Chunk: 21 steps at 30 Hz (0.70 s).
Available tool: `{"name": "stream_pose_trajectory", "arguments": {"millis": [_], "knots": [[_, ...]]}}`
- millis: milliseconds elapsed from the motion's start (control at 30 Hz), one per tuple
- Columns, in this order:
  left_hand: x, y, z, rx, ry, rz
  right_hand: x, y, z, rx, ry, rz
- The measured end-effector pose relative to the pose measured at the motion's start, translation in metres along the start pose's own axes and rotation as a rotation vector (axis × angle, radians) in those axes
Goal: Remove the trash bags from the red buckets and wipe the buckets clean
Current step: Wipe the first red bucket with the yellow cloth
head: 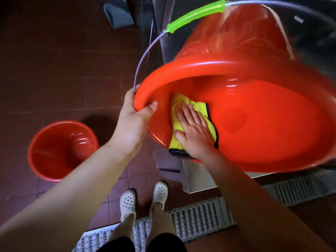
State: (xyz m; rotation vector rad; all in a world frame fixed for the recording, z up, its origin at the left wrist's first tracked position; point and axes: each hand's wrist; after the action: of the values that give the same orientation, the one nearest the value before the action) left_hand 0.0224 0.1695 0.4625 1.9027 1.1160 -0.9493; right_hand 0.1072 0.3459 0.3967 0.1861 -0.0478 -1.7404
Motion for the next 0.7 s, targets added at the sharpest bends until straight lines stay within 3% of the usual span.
{"name": "stream_pose_trajectory", "arguments": {"millis": [233,333,400,533,700], "knots": [[-0.018,-0.024,-0.004,0.072,-0.128,-0.103,-0.073,-0.085,0.004,0.148,0.115,-0.303],[-0.016,-0.032,0.001,0.103,-0.196,-0.152,-0.082,-0.102,0.0,0.171,0.135,-0.35],[0.0,-0.03,0.005,0.067,-0.249,-0.078,-0.081,-0.104,-0.001,0.172,0.11,-0.355],[0.042,-0.004,0.011,0.015,-0.221,0.257,-0.058,-0.089,0.001,0.126,-0.005,-0.392],[0.047,-0.005,0.011,-0.096,-0.092,0.248,0.01,-0.014,-0.001,0.04,-0.018,-0.168]]}}
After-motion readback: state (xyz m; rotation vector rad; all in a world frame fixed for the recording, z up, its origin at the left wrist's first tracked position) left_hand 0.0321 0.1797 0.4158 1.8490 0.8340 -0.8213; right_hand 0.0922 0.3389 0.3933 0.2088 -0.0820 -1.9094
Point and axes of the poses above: each hand's wrist, its own y-axis away from the middle knuckle, its own z-axis out of the back of the hand, x = y × z, and after that the axes turned 9 degrees about y, right-handed
